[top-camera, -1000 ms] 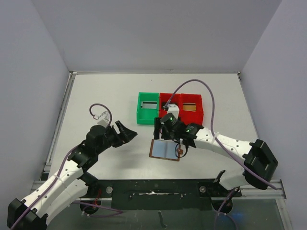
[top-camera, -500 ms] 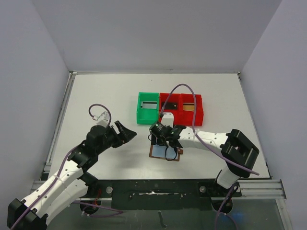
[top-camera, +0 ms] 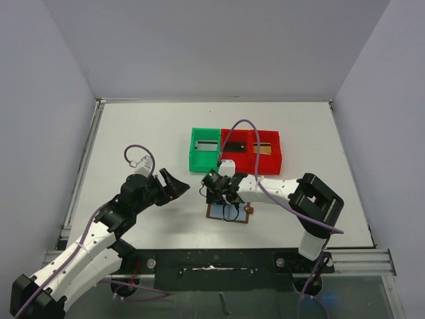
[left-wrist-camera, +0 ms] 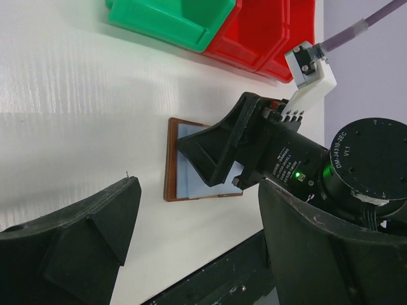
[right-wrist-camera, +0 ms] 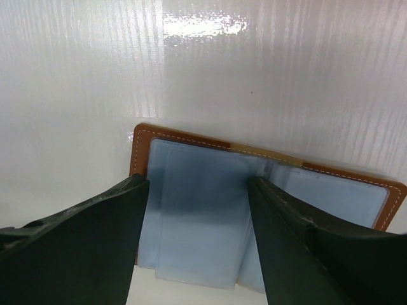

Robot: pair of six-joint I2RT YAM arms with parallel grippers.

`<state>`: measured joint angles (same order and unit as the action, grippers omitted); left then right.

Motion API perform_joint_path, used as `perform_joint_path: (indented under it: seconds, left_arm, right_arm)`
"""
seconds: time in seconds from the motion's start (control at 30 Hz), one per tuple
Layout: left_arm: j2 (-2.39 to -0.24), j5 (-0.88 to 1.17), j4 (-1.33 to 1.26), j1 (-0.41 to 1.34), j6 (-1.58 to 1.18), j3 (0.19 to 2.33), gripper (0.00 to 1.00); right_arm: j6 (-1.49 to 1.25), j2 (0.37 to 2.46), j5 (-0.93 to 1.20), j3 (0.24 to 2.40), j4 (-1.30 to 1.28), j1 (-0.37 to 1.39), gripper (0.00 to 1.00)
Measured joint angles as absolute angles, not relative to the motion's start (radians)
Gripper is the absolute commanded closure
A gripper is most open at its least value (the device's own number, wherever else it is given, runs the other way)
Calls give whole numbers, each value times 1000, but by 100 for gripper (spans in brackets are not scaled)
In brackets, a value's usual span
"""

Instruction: Take the credit cards out of the card holder

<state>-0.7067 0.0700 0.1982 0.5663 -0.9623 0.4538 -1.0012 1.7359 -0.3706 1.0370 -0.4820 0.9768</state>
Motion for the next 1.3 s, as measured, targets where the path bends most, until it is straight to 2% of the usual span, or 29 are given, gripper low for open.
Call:
perform_joint_path:
  seconds: [0.1, 0.27, 0.53, 0.8, 1.03, 1.2, 1.3]
  left_arm:
    - [-722, 88, 191, 566, -963, 445, 27]
    - [-760, 120, 175, 566, -964, 430, 28]
    - [-832, 187, 108, 566, -963, 415, 33]
    - [-991, 264, -22, 624, -967, 398, 35]
    - [-1180, 266, -162, 741, -997, 398, 37]
    - [-1253, 239, -189, 760, -1018, 398, 39]
    - [-1262, 220, -202, 760, -1021, 398, 44]
  right_arm:
    - [-1006, 1747, -372, 1050, -490, 977, 36]
    - [-1007, 1760, -382, 1059, -505, 977, 52]
    - [-997, 1723, -371, 997, -434, 965, 67]
    - [-1010, 1602, -201, 813, -207, 874, 65]
    - [-1031, 1577, -133, 751, -83, 849, 52]
    - [-1036, 1570, -115, 735, -50, 843, 53]
    - [-1038, 1568, -111, 728, -41, 841, 55]
